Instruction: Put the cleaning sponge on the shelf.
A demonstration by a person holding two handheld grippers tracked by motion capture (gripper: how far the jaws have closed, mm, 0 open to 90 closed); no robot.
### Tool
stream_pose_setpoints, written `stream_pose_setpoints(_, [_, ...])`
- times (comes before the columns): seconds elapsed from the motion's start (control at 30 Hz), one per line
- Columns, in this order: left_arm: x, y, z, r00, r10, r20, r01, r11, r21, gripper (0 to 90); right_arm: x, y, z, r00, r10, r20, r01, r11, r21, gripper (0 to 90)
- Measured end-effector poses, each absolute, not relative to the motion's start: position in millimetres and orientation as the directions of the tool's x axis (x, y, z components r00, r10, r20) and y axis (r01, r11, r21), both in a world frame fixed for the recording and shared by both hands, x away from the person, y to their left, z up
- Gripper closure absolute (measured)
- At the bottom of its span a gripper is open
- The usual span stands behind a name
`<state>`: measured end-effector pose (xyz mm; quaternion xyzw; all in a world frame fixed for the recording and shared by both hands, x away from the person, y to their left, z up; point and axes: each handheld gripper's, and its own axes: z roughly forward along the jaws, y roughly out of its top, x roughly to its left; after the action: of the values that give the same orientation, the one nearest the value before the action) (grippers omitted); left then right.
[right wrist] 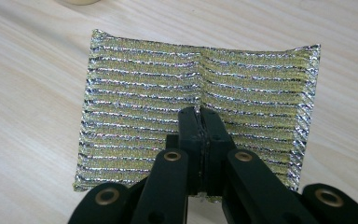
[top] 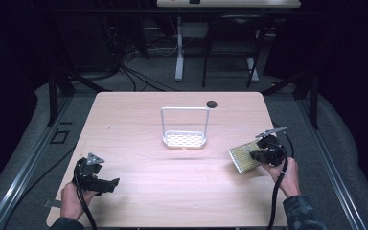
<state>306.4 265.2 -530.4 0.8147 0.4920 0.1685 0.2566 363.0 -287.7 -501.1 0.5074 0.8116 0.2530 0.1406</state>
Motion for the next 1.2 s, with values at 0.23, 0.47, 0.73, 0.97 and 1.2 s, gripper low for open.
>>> stream_pose_setpoints(0.23, [304, 265, -529, 0.459, 0.888, 0.029, 0.711, -0.387, 0.588, 0.4, 358, -283, -501, -0.451, 0.891, 0.045, 0.75, 0.351, 0.56, 89.6])
stream_pose_setpoints(0.47, [305, 266, -529, 0.455, 0.89, 0.026, 0.711, -0.381, 0.591, 0.3, 356, -270, -497, -0.471, 0.88, 0.06, 0.737, 0.355, 0.575, 89.5])
stream_pose_setpoints(0.73, [305, 266, -528, 0.453, 0.891, 0.025, 0.71, -0.377, 0.595, 0.3, 353, -256, -496, -0.498, 0.865, 0.059, 0.725, 0.379, 0.575, 89.4])
stream_pose_setpoints(0.97, [306, 265, -529, 0.462, 0.887, 0.024, 0.71, -0.386, 0.589, 0.4, 350, -249, -497, -0.498, 0.864, 0.08, 0.728, 0.366, 0.579, 89.4])
stream_pose_setpoints(1.2, [307, 264, -529, 0.458, 0.889, 0.023, 0.71, -0.381, 0.592, 0.8, 349, -237, -496, -0.492, 0.863, 0.115, 0.735, 0.341, 0.586, 89.4])
